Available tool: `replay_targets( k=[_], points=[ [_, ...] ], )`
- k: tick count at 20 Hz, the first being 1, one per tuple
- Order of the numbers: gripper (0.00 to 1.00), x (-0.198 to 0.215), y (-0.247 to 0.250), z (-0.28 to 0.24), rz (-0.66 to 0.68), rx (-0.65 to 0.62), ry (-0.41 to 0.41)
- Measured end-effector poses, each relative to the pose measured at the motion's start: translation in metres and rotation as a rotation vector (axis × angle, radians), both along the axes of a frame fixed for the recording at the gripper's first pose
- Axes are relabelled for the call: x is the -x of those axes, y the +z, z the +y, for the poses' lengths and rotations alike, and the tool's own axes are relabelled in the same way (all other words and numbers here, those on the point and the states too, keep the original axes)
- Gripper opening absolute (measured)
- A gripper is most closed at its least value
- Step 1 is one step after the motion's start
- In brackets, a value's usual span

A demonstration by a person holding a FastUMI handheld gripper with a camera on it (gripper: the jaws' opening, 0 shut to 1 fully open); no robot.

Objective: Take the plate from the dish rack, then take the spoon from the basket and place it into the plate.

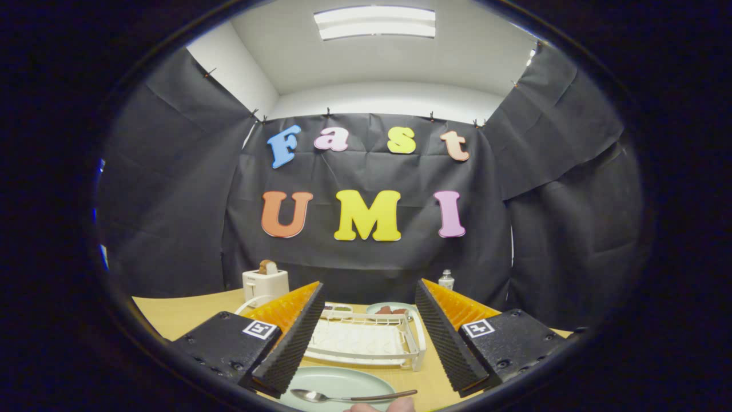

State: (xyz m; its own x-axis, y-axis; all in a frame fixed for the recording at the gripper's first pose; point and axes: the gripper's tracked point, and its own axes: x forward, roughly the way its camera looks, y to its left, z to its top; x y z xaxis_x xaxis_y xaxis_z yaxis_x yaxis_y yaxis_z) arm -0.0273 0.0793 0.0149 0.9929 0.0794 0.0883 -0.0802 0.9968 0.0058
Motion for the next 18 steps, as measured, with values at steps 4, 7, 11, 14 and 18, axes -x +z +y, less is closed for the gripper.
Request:
replay_targets(
  k=[4, 7, 11, 14, 18],
  points=[
    [1.0, -0.003, -0.009, 0.012, 0.025, -0.027, 0.027],
    [1.0, -0.005, -0.015, 0.011, 0.04, -0.04, 0.028],
    [1.0, -0.009, -0.021, 0.011, 0.057, -0.062, 0.01],
    [1.0, -0.009, -0.025, 0.011, 0.07, -0.067, -0.005],
    [1.0, -0.007, -0.028, 0.016, 0.071, -0.054, 0.002]
  ],
)
